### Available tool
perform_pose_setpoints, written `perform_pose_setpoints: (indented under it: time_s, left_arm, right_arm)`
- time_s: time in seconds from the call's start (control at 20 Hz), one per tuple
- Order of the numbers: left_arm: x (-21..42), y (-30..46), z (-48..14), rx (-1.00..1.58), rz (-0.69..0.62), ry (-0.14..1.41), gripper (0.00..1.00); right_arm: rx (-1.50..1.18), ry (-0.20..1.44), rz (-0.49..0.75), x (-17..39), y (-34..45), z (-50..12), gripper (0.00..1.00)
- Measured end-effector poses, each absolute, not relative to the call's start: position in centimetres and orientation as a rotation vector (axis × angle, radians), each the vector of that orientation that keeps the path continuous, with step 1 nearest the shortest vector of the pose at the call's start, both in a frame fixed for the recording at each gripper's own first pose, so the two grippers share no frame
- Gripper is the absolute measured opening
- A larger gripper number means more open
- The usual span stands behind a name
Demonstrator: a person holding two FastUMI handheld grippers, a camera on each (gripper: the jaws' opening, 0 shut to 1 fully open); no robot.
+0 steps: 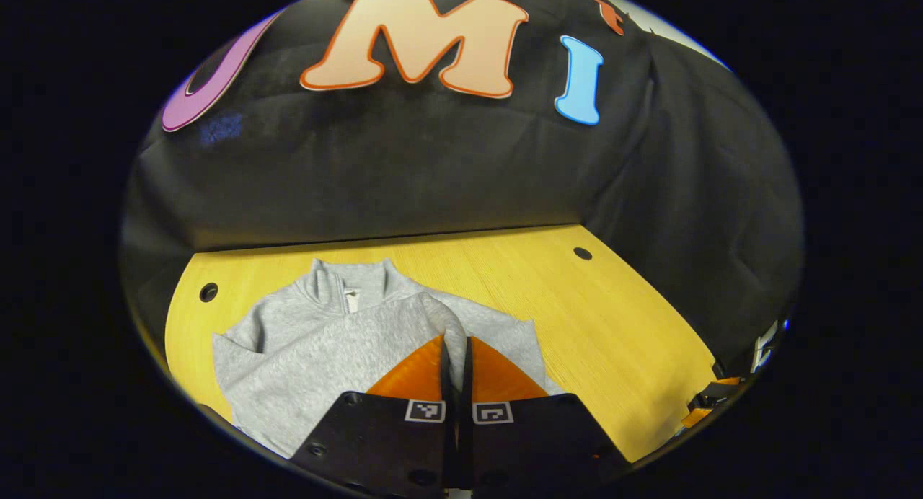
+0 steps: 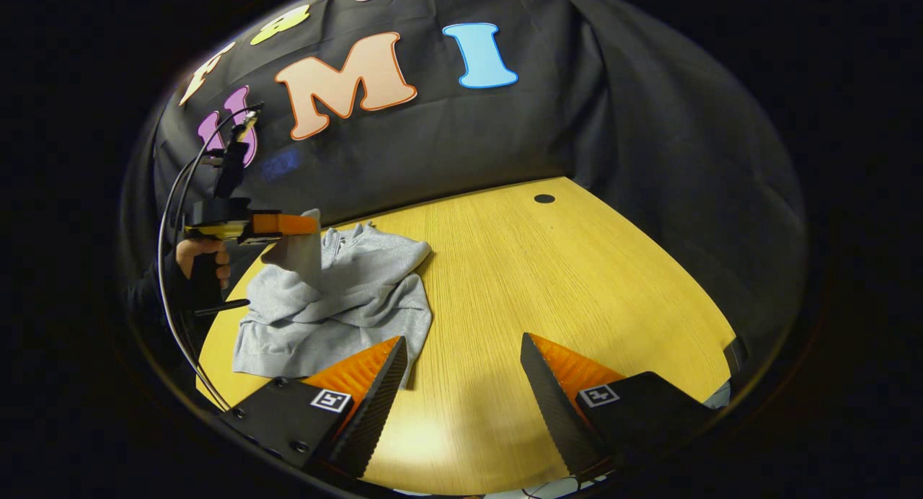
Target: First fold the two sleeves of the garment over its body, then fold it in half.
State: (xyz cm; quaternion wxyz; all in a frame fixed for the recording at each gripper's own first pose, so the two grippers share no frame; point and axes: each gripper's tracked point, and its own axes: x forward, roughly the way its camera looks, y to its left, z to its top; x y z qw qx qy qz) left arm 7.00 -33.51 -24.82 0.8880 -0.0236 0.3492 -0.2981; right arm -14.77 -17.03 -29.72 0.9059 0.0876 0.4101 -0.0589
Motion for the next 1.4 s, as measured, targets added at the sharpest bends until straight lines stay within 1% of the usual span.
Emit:
perform_pose_setpoints:
  time_s: [0.1, 0.15, 0.2, 0.3, 0.4, 0.45, 0.5, 0.6, 0.65, 0.7, 0.75, 0.8, 0.85, 0.9, 1.0, 1.05, 1.15, 1.4]
  left_arm:
    - [6.9, -34.4, -25.6, -0.045, -0.609, 0.732, 0.01]
    - [6.8, -34.9, -25.7, -0.063, -0.613, 0.734, 0.05]
    - [6.9, -35.5, -25.9, -0.081, -0.612, 0.733, 0.11]
    - [6.4, -35.0, -25.2, -0.122, -0.615, 0.722, 0.54]
    - [6.8, -33.7, -24.4, -0.135, -0.591, 0.688, 0.98]
    - [6.9, -32.9, -24.0, -0.146, -0.579, 0.674, 0.99]
    - [7.0, -31.7, -23.4, -0.157, -0.560, 0.661, 0.96]
    - [7.0, -28.9, -22.8, -0.184, -0.520, 0.627, 0.96]
    - [6.9, -27.4, -22.5, -0.193, -0.503, 0.610, 0.96]
    - [6.5, -25.5, -22.2, -0.192, -0.485, 0.596, 0.95]
    - [6.2, -23.7, -22.1, -0.184, -0.466, 0.585, 0.95]
    - [5.6, -22.0, -22.2, -0.167, -0.448, 0.581, 0.95]
    - [5.0, -20.2, -22.7, -0.145, -0.431, 0.582, 0.95]
    - [4.4, -18.6, -23.1, -0.122, -0.413, 0.582, 0.95]
    - [3.0, -16.0, -23.9, -0.084, -0.391, 0.590, 0.95]
    - [2.2, -14.8, -24.4, -0.069, -0.384, 0.597, 0.95]
    - [0.5, -12.5, -25.4, -0.047, -0.365, 0.619, 0.95]
    - [-3.0, -8.2, -28.9, -0.093, -0.277, 0.704, 0.96]
  right_arm:
    - [0.177, 0.853, -0.113, -14.9, -16.8, -29.9, 0.98]
    - [0.173, 0.855, -0.107, -14.9, -16.6, -29.8, 0.98]
    - [0.168, 0.855, -0.100, -14.9, -16.4, -29.7, 0.98]
    - [0.162, 0.854, -0.085, -14.8, -15.7, -30.0, 0.98]
    - [0.164, 0.853, -0.069, -14.4, -15.0, -30.1, 0.98]
    - [0.164, 0.851, -0.060, -14.1, -14.5, -30.1, 0.98]
    - [0.164, 0.850, -0.050, -13.7, -13.9, -30.4, 0.98]
    - [0.164, 0.850, -0.029, -13.0, -12.9, -30.5, 0.98]
    - [0.162, 0.848, -0.019, -12.6, -12.4, -30.6, 0.95]
    - [0.162, 0.846, -0.009, -12.1, -11.8, -30.8, 0.98]
    - [0.162, 0.846, 0.001, -11.7, -11.4, -30.8, 0.98]
    - [0.162, 0.846, 0.008, -11.3, -10.9, -31.0, 0.95]
    - [0.164, 0.847, 0.014, -10.9, -10.5, -31.2, 0.95]
    - [0.168, 0.850, 0.018, -10.6, -10.1, -31.5, 0.98]
    - [0.179, 0.858, 0.021, -10.0, -9.4, -32.1, 0.98]
    - [0.183, 0.865, 0.023, -9.8, -9.1, -32.3, 0.95]
    - [0.180, 0.873, 0.027, -9.5, -8.7, -32.9, 0.95]
    - [0.151, 0.901, 0.037, -9.6, -7.6, -34.6, 0.95]
